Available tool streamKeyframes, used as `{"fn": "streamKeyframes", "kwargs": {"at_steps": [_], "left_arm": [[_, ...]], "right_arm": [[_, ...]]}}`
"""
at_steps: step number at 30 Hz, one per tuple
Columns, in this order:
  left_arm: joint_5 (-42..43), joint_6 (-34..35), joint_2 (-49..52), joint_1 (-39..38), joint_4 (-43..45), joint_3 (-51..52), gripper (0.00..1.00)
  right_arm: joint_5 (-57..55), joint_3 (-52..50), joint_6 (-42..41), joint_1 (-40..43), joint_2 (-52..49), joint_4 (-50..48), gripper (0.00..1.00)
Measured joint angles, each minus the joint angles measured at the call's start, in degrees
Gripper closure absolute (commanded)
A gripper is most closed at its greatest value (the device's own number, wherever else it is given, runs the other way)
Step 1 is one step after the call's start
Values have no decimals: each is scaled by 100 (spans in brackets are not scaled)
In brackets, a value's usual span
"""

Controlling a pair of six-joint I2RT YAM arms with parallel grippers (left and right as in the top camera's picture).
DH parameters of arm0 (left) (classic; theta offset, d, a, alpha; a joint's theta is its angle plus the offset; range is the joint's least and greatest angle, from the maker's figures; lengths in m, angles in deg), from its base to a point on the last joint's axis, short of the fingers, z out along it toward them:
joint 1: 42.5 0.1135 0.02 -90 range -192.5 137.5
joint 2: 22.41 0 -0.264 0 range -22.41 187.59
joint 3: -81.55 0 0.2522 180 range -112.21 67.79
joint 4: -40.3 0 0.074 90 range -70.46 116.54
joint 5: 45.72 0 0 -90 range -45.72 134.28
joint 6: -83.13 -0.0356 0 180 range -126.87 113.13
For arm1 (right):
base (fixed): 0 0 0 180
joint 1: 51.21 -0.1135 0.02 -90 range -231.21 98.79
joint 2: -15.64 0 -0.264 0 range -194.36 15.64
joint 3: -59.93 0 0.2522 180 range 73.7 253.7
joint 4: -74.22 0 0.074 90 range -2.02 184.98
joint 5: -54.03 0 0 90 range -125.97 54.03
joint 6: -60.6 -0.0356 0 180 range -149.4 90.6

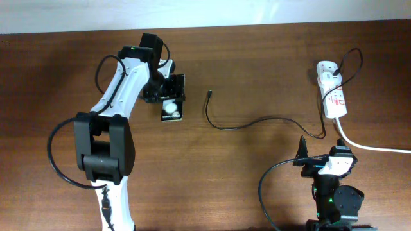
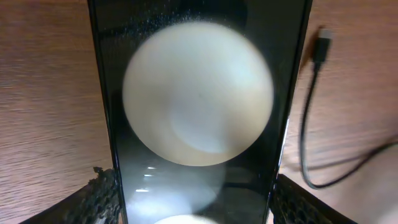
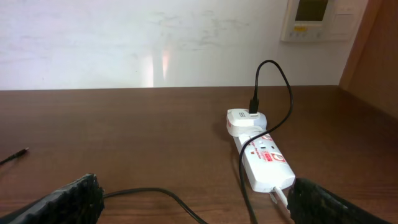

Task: Plug charger to phone and switch on socket
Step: 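Lift the phone with the left gripper and tilt it upright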

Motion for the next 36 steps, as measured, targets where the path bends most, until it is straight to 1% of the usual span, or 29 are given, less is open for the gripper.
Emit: {"fn": "streamKeyframes", "kwargs": {"at_steps": [5,14,18,21,26,30,35,36], "left_arm": [[509,0,0,0,0,0,30],[1451,48,0,0,-151,0,32],[1733,264,0,0,-181,0,35],[1987,483,0,0,-186,0,43],[2347,1014,0,0,-186,0,43],[2605,1244,0,0,-184,0,44],[2835,1547,0,0,-184,0,50],[2852,1611,0,0,-184,0,53]], "right_arm": [[2,0,2,0,0,0,1],[0,0,4,0,0,0,1],[0,0,0,0,0,0,1],[0,0,-2,0,0,0,1],[0,0,2,0,0,0,1],[2,0,2,0,0,0,1],[0,0,0,0,0,0,1],[0,0,2,0,0,0,1]]}}
